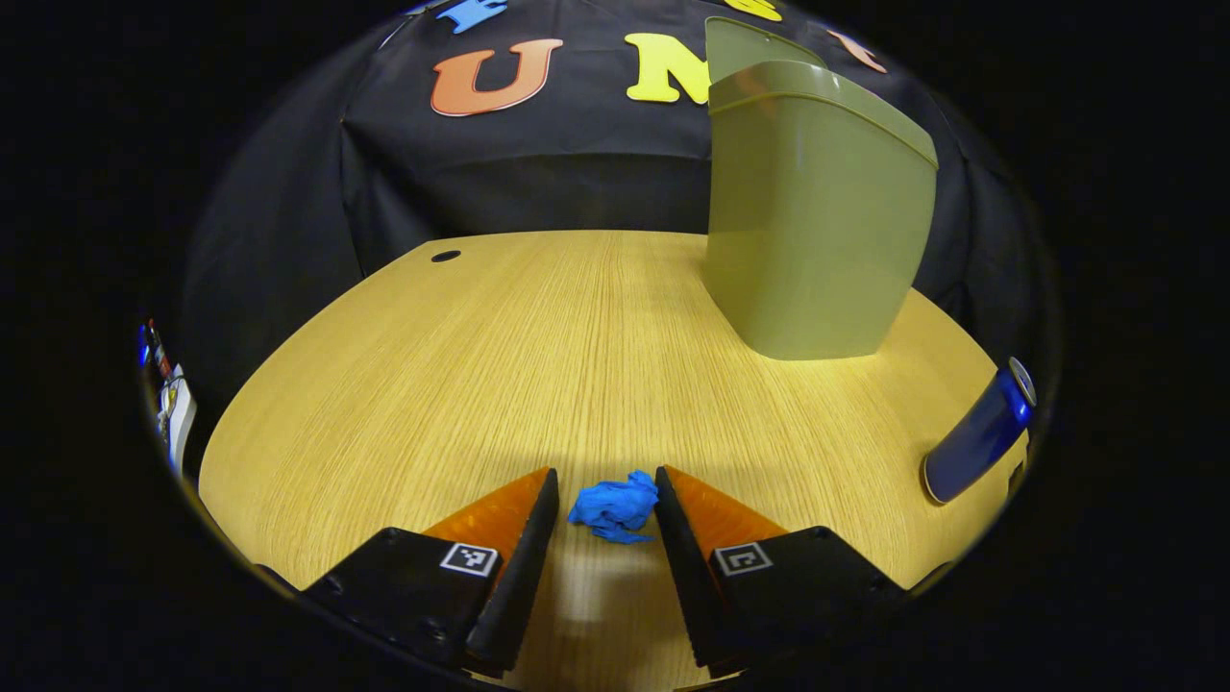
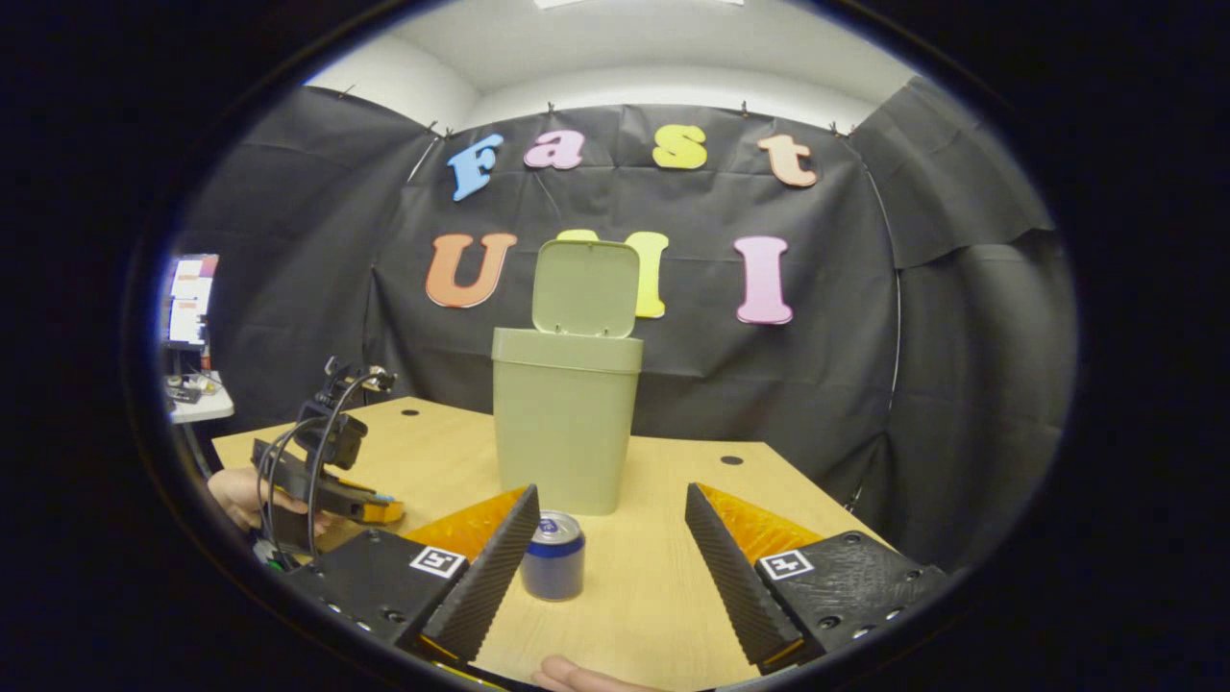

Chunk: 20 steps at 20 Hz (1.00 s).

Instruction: Press the lid of the desktop garbage bin to open it, pick up the crumpled paper on the desktop and throw it into the bin, then pick up the pop can on the desktop and drop it into the bin, and finally close the garbage bin lid.

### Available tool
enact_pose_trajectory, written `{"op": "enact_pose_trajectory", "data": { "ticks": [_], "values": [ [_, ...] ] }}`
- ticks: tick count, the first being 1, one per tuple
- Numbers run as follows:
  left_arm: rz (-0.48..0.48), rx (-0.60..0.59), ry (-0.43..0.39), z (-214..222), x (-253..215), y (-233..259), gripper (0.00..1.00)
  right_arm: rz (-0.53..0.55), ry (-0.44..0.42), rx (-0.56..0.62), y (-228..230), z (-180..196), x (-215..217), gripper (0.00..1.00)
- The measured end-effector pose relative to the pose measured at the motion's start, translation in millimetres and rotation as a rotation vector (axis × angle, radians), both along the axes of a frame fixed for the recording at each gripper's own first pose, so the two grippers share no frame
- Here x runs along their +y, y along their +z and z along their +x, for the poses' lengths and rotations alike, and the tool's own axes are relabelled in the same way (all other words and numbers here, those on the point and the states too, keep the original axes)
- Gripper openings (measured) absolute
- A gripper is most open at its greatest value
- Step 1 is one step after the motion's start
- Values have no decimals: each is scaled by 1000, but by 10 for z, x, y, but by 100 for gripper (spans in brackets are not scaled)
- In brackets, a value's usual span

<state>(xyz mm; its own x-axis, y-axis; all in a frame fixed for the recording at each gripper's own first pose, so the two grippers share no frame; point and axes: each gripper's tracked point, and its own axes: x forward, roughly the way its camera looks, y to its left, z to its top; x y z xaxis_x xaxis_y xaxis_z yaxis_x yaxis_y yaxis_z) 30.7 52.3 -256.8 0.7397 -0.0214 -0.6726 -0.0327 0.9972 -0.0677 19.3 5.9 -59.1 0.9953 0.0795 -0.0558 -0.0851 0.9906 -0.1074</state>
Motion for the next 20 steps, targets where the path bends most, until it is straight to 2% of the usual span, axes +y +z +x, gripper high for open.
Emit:
{"op": "enact_pose_trajectory", "data": {
  "ticks": [1,3,6,9,10,12,14,16,20],
  "values": [
    [2,-3,8,2,16,6,65,-2,-3,8,-32,7,-9,98],
    [11,-4,2,43,7,-11,56,-6,-5,32,-124,22,-16,95],
    [-9,-12,-4,48,-1,1,47,-18,-6,63,-232,50,-14,95],
    [-61,-28,10,63,37,35,44,13,16,93,-384,30,35,95],
    [-75,-35,27,67,66,47,43,32,16,108,-447,28,46,98],
    [-74,-55,88,87,231,102,43,90,-1,132,-586,35,15,92],
    [-75,-92,119,93,311,227,43,126,9,181,-781,50,96,98],
    [-67,-121,139,72,360,351,43,126,23,210,-901,61,191,95],
    [-35,-187,107,30,308,631,43,107,19,201,-1020,155,277,94]
  ]
}}
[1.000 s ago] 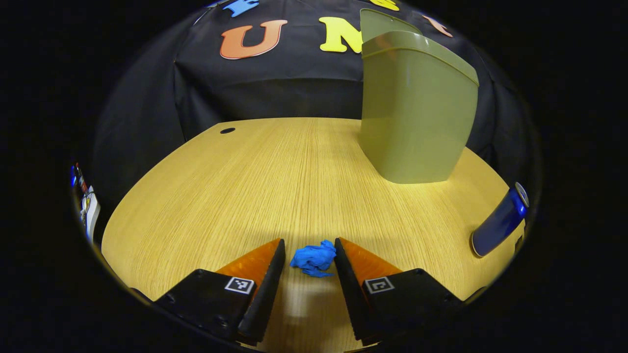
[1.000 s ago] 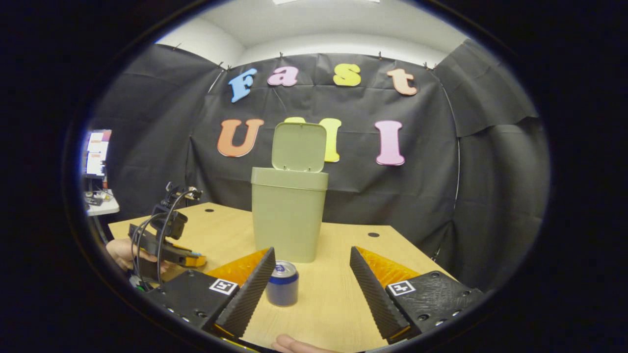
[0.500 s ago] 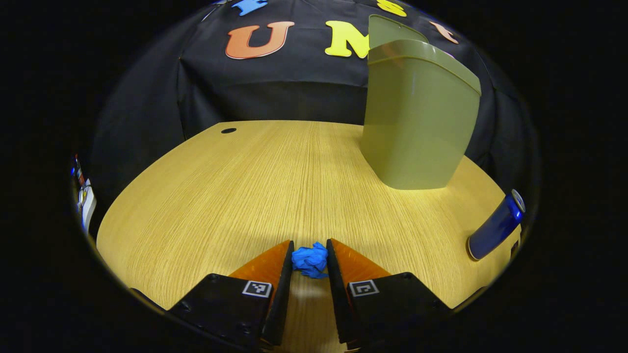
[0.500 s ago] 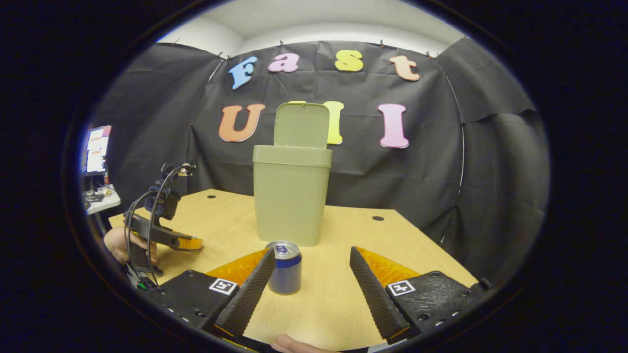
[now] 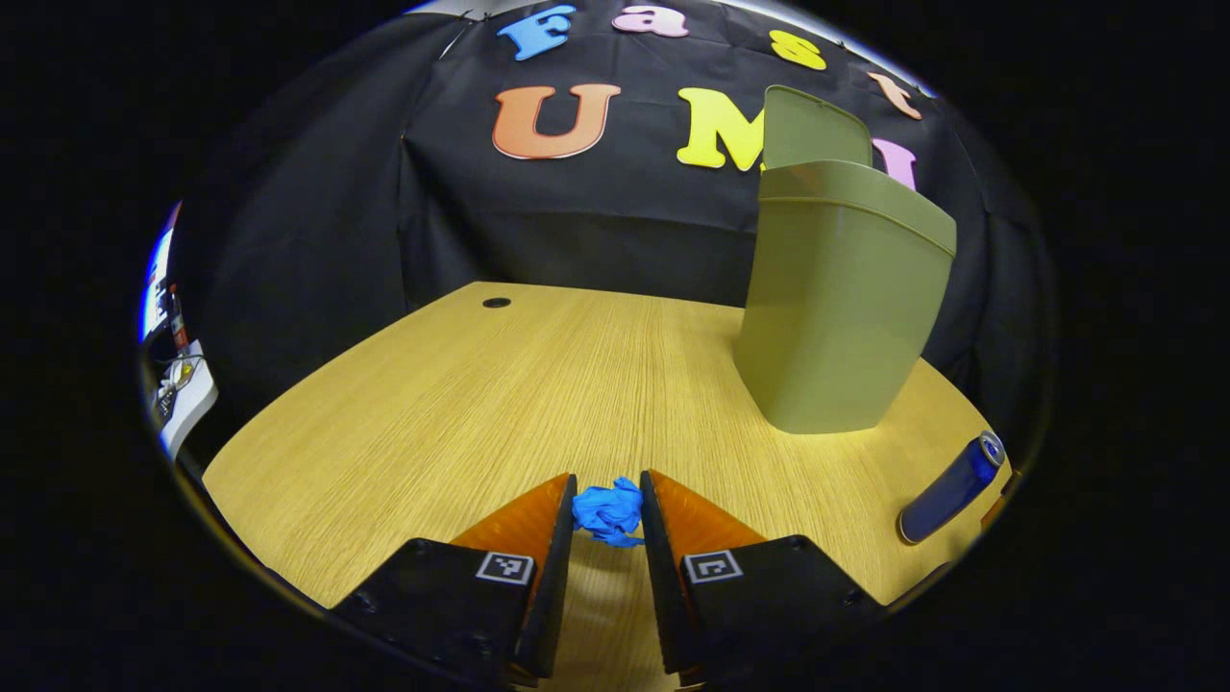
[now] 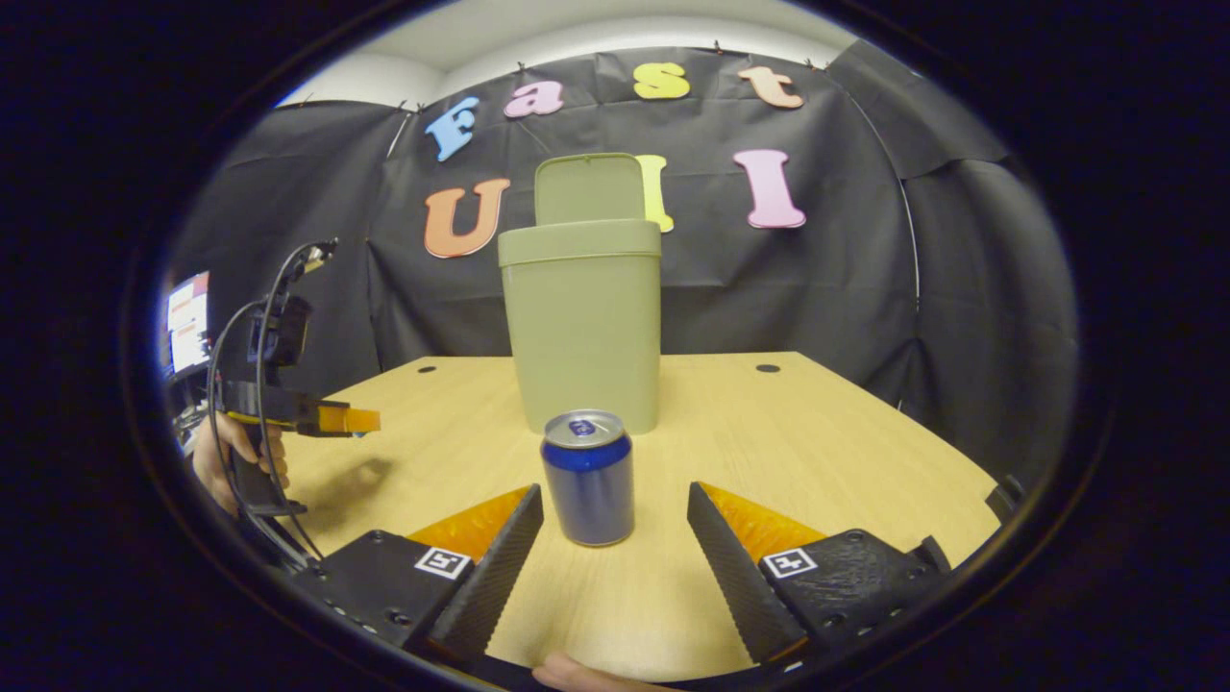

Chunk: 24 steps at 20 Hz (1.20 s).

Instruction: Press the lid of the desktop garbage bin to open it, pick up the crumpled paper on the desktop and throw it into the bin, then pick up the pop can on the desktop and drop it into the bin, and finally close the garbage bin lid.

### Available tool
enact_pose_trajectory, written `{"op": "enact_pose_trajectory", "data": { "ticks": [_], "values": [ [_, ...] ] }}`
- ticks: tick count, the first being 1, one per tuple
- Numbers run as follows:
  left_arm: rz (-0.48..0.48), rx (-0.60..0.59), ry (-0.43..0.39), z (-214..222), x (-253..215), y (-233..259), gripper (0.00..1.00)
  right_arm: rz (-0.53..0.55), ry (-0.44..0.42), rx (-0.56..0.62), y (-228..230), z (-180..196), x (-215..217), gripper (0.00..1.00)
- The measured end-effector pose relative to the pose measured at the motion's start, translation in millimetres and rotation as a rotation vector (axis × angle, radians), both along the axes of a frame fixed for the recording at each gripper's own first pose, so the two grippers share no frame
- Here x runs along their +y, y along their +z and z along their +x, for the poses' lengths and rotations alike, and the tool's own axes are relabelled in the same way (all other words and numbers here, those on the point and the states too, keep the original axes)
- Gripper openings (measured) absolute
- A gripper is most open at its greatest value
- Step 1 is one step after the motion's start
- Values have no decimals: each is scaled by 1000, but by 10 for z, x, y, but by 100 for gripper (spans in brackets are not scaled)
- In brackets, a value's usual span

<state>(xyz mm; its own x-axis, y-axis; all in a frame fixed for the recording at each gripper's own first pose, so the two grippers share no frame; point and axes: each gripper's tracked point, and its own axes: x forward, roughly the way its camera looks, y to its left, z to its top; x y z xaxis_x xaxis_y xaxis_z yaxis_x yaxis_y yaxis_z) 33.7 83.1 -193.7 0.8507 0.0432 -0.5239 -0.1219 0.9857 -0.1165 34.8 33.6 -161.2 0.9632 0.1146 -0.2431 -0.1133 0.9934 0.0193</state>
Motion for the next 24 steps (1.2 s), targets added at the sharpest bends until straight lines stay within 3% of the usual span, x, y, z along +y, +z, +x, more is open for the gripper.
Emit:
{"op": "enact_pose_trajectory", "data": {
  "ticks": [3,11,17,19,20,24],
  "values": [
    [2,-41,-27,-59,-98,196,43,5,-43,12,-86,137,-5,94],
    [65,-180,-64,-186,-261,745,42,-38,-17,72,-274,436,248,95],
    [89,-206,-83,-249,-333,858,42,-59,-47,108,-375,647,210,95],
    [88,-203,-80,-259,-321,844,42,-21,-42,118,-360,638,205,95],
    [87,-201,-75,-266,-310,848,42,-7,-54,117,-355,641,164,84],
    [82,-204,-68,-291,-311,875,42,-11,-51,105,-224,567,97,80]
  ]
}}
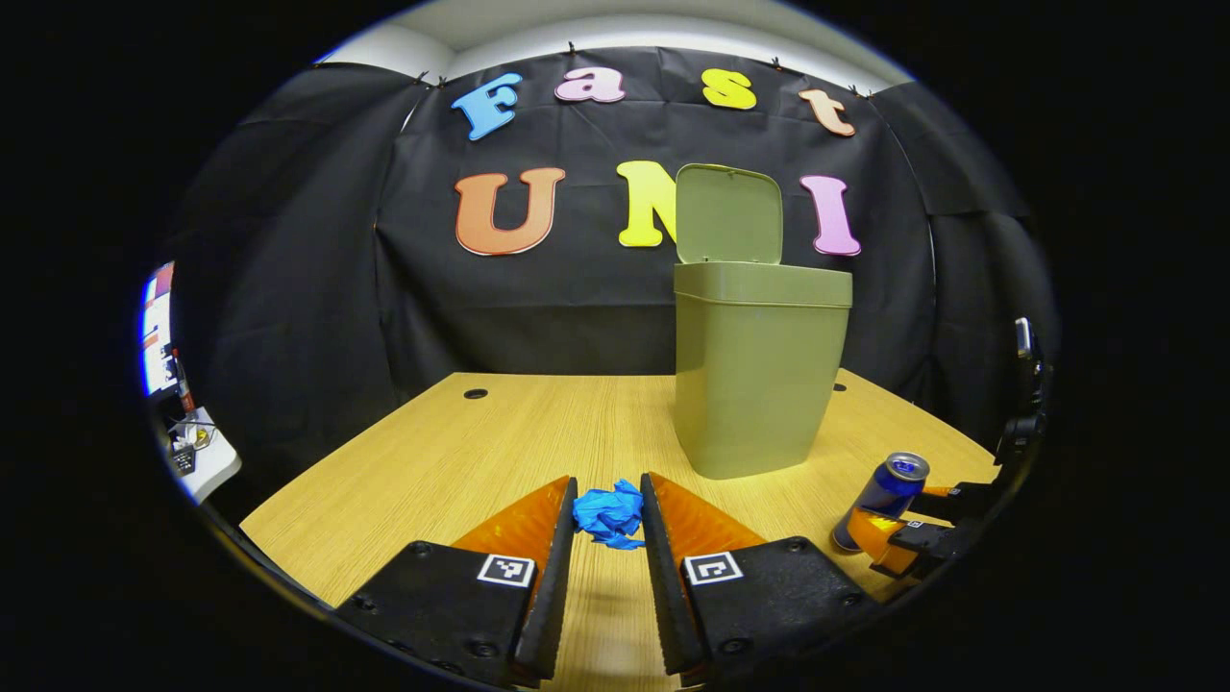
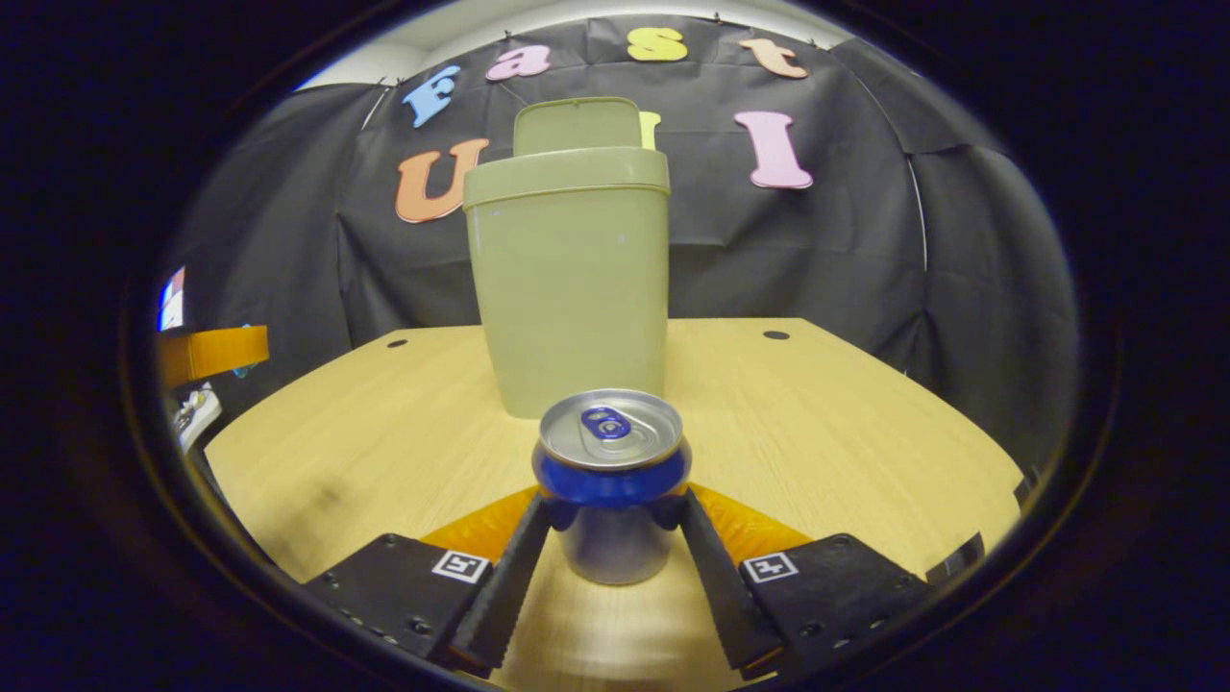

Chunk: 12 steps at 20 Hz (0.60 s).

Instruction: Press the lid of the desktop garbage bin to open it, pick up the crumpled paper on the desktop and throw it into the bin, then pick up the pop can on the desktop and drop it into the bin, and finally close the garbage bin lid.

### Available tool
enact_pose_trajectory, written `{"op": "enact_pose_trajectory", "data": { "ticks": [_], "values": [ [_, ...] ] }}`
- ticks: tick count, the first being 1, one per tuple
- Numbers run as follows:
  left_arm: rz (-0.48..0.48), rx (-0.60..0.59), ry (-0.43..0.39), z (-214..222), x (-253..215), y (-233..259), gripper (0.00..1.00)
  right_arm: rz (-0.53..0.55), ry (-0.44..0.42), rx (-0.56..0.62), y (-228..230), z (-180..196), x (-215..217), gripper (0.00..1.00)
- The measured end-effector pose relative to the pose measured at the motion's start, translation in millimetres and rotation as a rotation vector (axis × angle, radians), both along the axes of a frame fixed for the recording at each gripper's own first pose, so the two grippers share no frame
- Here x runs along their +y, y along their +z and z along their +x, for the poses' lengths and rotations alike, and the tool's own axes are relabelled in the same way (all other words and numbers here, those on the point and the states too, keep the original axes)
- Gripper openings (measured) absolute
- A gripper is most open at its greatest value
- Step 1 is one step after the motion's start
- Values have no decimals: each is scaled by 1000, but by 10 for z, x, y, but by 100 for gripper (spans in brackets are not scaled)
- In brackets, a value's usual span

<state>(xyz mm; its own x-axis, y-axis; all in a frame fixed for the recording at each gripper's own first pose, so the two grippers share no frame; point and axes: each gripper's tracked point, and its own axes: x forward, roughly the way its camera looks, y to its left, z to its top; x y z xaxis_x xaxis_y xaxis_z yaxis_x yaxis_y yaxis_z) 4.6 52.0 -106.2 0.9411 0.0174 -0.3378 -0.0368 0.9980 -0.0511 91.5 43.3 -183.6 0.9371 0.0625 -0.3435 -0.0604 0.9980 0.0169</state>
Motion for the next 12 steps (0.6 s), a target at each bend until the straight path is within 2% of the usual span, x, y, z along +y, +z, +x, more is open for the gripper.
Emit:
{"op": "enact_pose_trajectory", "data": {
  "ticks": [7,12],
  "values": [
    [10,-32,11,-139,-15,189,42,-23,44,-78,536,-312,2,80],
    [4,-40,-15,-182,-113,277,42,-43,76,-163,1013,-590,32,80]
  ]
}}
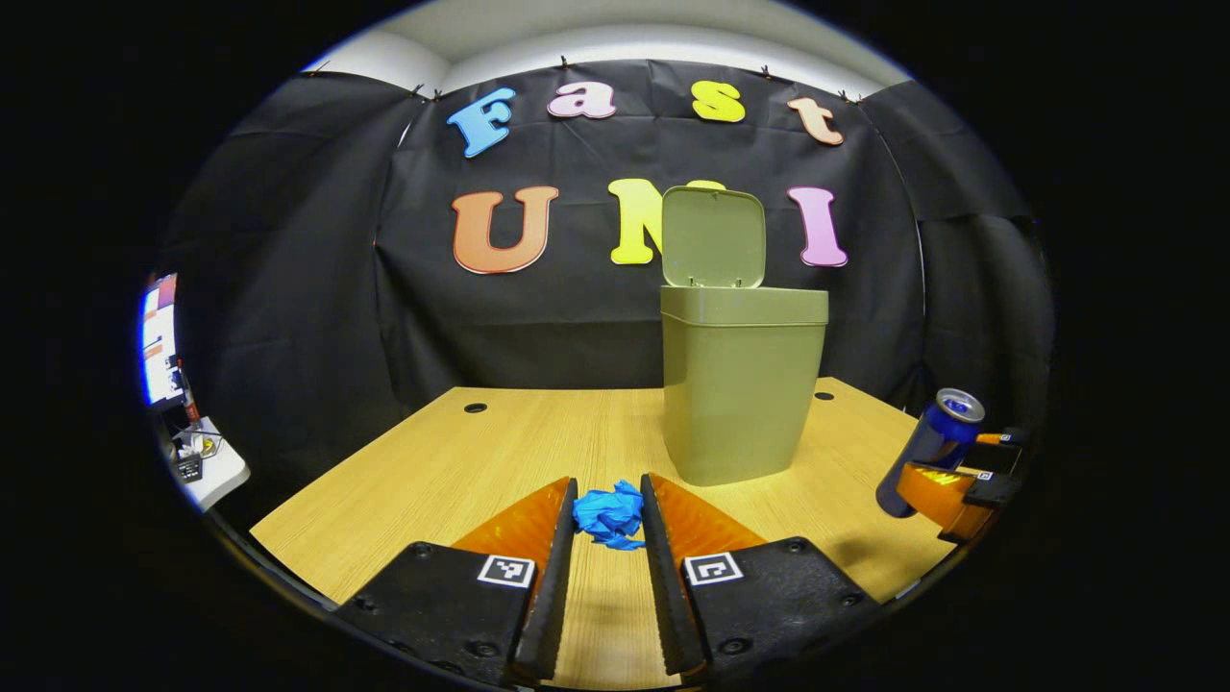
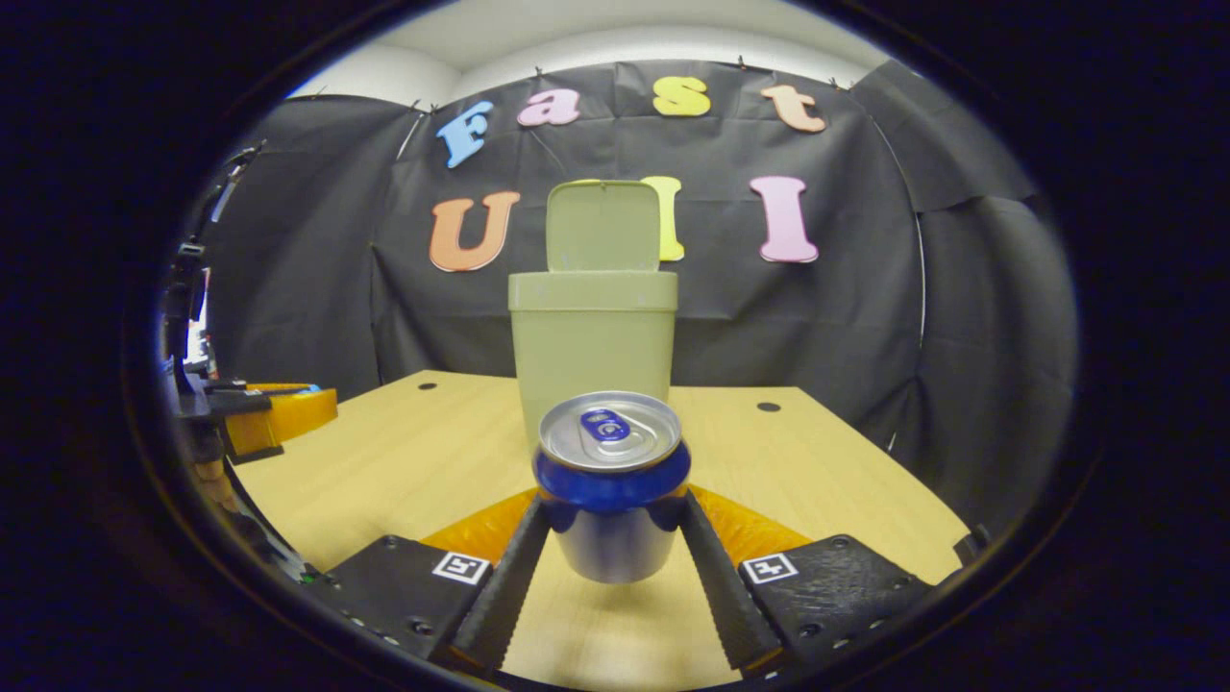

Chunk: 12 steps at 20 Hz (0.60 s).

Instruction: Press the lid of the desktop garbage bin to open it, pick up the crumpled paper on the desktop and throw it into the bin, then pick up the pop can on the desktop and drop it into the bin, and finally close the garbage bin lid.

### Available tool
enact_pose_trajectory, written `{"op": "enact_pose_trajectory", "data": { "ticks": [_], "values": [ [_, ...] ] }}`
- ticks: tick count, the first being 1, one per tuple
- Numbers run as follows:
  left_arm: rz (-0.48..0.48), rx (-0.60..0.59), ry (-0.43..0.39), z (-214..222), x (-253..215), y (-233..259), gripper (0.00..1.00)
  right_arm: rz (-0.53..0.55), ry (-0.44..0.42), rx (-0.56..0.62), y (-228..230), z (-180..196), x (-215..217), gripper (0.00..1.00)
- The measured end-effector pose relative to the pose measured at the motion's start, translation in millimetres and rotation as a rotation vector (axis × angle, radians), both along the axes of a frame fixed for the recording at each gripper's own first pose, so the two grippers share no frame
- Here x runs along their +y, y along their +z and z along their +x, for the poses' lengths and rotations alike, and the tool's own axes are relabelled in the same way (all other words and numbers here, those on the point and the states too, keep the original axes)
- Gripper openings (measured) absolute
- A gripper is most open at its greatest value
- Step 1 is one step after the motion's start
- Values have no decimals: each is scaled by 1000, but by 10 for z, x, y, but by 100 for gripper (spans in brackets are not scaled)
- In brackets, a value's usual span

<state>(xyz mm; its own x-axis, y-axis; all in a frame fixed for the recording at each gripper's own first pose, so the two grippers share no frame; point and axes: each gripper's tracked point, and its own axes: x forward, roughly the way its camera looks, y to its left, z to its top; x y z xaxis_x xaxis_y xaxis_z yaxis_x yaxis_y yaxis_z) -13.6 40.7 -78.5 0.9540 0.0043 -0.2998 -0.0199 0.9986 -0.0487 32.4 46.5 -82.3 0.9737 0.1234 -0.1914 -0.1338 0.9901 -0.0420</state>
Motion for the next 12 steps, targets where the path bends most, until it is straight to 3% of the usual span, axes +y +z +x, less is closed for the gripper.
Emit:
{"op": "enact_pose_trajectory", "data": {
  "ticks": [7,10,12],
  "values": [
    [-33,-47,-27,64,-115,414,42,0,31,-81,280,-199,27,80],
    [-6,-113,-64,288,-218,799,42,0,21,-73,260,-180,-61,80],
    [-44,-142,-94,531,-313,1001,42,3,7,-64,236,-150,-130,80]
  ]
}}
